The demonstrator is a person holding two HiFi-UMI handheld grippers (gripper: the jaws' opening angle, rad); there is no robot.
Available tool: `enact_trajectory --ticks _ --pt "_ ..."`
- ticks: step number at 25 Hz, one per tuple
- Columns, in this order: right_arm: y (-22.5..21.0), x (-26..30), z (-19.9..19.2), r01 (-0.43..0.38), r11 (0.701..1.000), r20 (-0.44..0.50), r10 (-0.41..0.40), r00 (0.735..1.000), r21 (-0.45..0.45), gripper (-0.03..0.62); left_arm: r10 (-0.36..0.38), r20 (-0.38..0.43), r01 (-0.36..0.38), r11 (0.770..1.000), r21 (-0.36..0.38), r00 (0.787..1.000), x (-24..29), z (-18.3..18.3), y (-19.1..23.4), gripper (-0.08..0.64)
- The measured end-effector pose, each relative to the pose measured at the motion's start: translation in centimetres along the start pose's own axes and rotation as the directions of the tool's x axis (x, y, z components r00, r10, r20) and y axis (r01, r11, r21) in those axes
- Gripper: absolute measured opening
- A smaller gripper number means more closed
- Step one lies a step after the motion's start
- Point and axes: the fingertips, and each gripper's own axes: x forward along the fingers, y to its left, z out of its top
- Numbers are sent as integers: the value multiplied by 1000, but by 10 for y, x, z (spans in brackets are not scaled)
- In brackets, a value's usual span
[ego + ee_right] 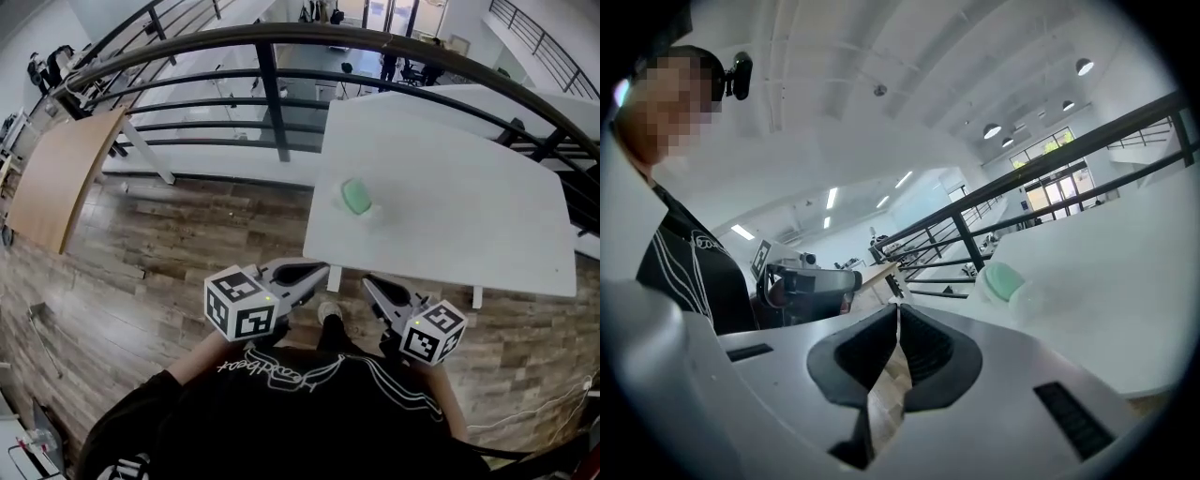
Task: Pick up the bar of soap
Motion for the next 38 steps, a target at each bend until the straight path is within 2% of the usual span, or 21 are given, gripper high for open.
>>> enact_trajectory --ticks 5,10,15,23,28,29,32,38 --pt "-44 22 17 -28 999 -43 29 999 20 17 39 -18 -40 998 -38 999 29 12 36 5" --pt "-84 46 37 -23 1000 -69 23 997 2 18 71 -28 -72 995 -66 997 50 25 68 5" --pt "-112 73 49 -19 999 -102 13 995 -50 18 108 -22 -109 990 -92 994 59 37 98 5" --pt "-137 98 50 -44 988 -158 20 987 -150 18 139 -32 -142 979 -143 990 73 33 126 5" --pt "-159 115 49 -20 976 -215 -28 976 -217 20 152 -29 -154 973 -171 988 77 32 142 5" --pt "-163 119 49 -14 974 -224 -38 974 -227 25 154 -29 -156 972 -176 988 78 32 145 5" --pt "-172 129 45 -13 968 -262 -55 964 -249 120 156 -29 -159 969 -191 987 80 30 150 5" --pt "-193 151 36 13 954 -341 -119 933 -298 201 165 -26 -167 964 -205 986 76 33 162 5"
